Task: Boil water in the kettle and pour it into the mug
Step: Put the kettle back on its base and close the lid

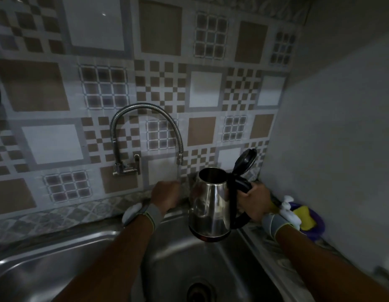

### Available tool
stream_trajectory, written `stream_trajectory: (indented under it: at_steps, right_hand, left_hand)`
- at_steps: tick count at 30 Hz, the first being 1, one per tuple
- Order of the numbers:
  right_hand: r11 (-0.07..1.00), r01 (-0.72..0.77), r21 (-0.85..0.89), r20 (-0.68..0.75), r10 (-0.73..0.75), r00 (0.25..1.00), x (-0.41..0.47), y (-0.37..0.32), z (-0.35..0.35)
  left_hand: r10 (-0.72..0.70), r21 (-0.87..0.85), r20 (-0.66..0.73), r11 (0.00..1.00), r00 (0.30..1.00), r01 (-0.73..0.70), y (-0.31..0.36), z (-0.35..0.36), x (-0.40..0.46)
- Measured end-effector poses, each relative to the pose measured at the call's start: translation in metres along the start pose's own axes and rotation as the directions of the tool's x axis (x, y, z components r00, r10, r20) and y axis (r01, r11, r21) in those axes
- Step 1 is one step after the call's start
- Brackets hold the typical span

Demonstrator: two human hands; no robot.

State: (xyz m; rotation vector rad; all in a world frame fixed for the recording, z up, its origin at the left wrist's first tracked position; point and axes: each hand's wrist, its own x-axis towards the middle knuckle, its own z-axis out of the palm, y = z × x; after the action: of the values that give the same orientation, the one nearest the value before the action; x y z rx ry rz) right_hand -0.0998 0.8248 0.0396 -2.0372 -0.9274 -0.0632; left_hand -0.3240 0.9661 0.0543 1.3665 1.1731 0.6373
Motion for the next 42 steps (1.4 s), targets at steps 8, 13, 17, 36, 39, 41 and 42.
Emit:
stream_trajectory:
  at_steps: [8,13,17,36,39,41,42]
  right_hand:
    - [0.999,-0.049,-0.02,-0.02,0.048,0.999,-0.002,0.01,-0.059]
    - [0.998,-0.068,-0.008,-0.058,0.068,0.996,-0.005,0.019,-0.093]
    - [0.991,-0.122,0.062,-0.061,0.126,0.99,-0.01,0.036,-0.118]
    - [0.967,-0.238,0.085,-0.26,0.252,0.932,-0.07,0.094,-0.272]
    - [0.967,-0.239,0.09,-0.283,0.255,0.925,-0.089,0.103,-0.301]
    - [0.966,-0.247,0.079,-0.298,0.26,0.919,-0.103,0.107,-0.317]
    - [0.965,-0.252,0.074,-0.308,0.262,0.914,-0.111,0.109,-0.326]
  left_hand:
    - [0.072,-0.095,0.087,0.993,0.994,-0.064,0.023,0.066,-0.022]
    - [0.084,-0.127,0.154,0.99,0.984,-0.064,0.043,0.096,-0.034]
    - [0.081,-0.1,0.234,0.993,0.969,-0.059,0.054,0.12,-0.044]
    - [0.13,-0.1,0.436,0.99,0.891,-0.095,0.088,0.247,-0.138]
    - [0.136,-0.092,0.466,0.99,0.875,-0.105,0.087,0.263,-0.166]
    - [0.137,-0.089,0.494,0.99,0.859,-0.107,0.086,0.271,-0.185]
    - [0.144,-0.089,0.508,0.989,0.849,-0.115,0.085,0.275,-0.194]
